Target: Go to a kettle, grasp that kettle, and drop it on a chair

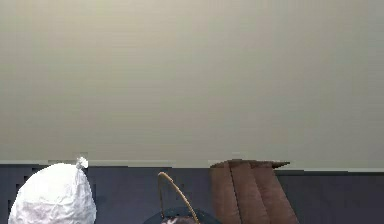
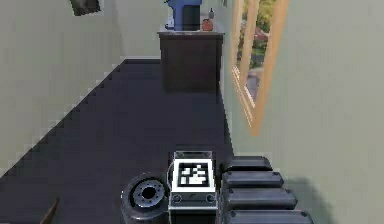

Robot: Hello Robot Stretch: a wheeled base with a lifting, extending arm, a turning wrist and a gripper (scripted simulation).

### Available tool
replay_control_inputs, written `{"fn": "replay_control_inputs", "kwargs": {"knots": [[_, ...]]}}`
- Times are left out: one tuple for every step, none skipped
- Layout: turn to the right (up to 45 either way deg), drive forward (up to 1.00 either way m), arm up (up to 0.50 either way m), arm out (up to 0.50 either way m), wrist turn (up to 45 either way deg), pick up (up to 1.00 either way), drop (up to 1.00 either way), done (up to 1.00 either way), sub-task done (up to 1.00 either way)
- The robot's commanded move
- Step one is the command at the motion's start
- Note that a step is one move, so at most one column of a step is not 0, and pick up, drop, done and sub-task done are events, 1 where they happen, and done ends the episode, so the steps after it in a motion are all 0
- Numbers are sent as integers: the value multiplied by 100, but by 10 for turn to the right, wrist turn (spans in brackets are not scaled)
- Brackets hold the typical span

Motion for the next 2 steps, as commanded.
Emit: {"fn": "replay_control_inputs", "kwargs": {"knots": [[-450,0,0,0,0,0,0,0,0],[-300,0,0,0,0,0,0,0,0]]}}
